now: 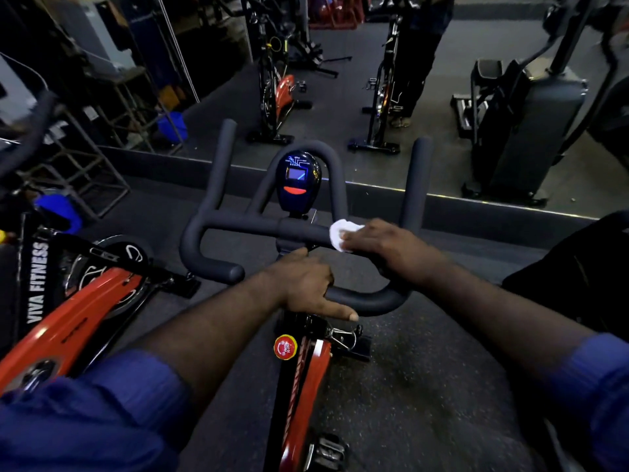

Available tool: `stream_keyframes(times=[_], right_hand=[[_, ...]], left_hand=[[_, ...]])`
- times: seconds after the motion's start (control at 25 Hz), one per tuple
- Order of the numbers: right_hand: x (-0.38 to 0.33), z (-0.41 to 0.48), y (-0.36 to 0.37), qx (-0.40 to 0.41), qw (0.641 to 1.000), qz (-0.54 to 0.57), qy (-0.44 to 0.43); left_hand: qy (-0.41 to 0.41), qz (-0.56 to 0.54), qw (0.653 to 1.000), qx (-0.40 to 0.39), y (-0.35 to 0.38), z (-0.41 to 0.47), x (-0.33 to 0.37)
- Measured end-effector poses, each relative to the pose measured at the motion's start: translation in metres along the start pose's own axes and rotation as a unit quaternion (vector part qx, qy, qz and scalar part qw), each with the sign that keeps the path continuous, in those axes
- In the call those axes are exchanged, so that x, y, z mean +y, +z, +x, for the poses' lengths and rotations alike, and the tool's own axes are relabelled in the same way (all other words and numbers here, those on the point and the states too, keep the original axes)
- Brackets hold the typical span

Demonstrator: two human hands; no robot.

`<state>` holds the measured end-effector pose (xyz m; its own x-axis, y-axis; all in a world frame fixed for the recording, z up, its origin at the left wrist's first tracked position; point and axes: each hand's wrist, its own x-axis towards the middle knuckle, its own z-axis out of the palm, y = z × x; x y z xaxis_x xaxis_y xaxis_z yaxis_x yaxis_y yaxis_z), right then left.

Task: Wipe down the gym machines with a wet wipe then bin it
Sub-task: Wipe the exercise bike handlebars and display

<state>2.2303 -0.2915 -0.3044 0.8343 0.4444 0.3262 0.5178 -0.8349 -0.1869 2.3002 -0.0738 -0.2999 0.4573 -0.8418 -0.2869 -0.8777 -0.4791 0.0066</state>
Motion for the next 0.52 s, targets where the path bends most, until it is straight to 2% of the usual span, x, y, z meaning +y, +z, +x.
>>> stream_keyframes(times=[0.12, 0.2, 0.36, 0.52], right_hand=[[0.021, -0.017, -0.017, -0.025, 0.997, -0.038, -0.067], [0.016, 0.015, -0.017, -0.025, 0.996, -0.077, -0.047], [-0.023, 0.091, 0.025, -0.062, 0.996, -0.022, -0.054], [0.009, 0.048, 0.004, -0.069, 0.99, -0.056, -0.106]], left_hand=[[-0.013, -0.038, 0.999, 0.003, 0.008, 0.005, 0.0], [-0.01, -0.033, 0.999, 0.006, 0.011, 0.008, -0.002], [-0.02, -0.048, 0.999, 0.0, 0.006, 0.007, -0.001], [-0.022, -0.099, 0.995, 0.007, 0.004, 0.003, 0.0]])
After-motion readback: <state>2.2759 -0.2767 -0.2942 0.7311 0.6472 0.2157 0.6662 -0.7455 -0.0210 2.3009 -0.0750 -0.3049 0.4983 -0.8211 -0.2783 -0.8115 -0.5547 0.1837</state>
